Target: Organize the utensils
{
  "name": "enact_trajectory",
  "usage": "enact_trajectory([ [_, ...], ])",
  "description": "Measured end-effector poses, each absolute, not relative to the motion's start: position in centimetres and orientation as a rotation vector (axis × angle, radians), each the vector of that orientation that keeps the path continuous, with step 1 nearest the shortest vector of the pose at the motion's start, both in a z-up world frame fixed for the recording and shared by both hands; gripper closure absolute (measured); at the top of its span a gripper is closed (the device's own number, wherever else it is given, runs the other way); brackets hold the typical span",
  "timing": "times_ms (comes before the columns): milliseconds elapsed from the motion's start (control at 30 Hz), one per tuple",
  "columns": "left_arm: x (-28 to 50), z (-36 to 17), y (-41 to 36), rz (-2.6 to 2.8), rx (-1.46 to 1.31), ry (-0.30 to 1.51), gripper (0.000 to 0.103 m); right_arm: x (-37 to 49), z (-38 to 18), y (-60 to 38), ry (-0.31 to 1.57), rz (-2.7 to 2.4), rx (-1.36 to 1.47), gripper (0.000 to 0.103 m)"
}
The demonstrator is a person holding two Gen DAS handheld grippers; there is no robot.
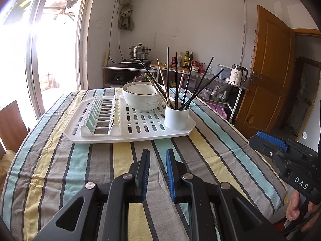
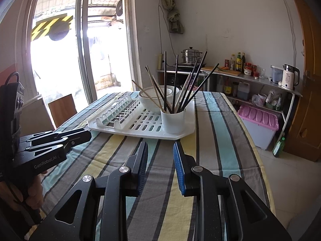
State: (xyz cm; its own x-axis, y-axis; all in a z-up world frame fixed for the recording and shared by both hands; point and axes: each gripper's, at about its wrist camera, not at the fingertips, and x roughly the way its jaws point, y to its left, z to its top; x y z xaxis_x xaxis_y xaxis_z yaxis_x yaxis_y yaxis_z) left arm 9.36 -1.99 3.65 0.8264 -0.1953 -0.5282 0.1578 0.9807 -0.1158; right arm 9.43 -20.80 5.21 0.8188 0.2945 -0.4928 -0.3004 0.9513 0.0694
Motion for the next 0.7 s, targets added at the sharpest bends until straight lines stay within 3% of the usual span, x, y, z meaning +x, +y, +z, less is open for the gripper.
enact_trajectory([
  [700, 6.5, 1.5, -1.5, -0.142, -0.033, 0.583, 0.087, 6.8, 3.2, -20.4, 0.551, 0.295, -0.034, 0.076],
])
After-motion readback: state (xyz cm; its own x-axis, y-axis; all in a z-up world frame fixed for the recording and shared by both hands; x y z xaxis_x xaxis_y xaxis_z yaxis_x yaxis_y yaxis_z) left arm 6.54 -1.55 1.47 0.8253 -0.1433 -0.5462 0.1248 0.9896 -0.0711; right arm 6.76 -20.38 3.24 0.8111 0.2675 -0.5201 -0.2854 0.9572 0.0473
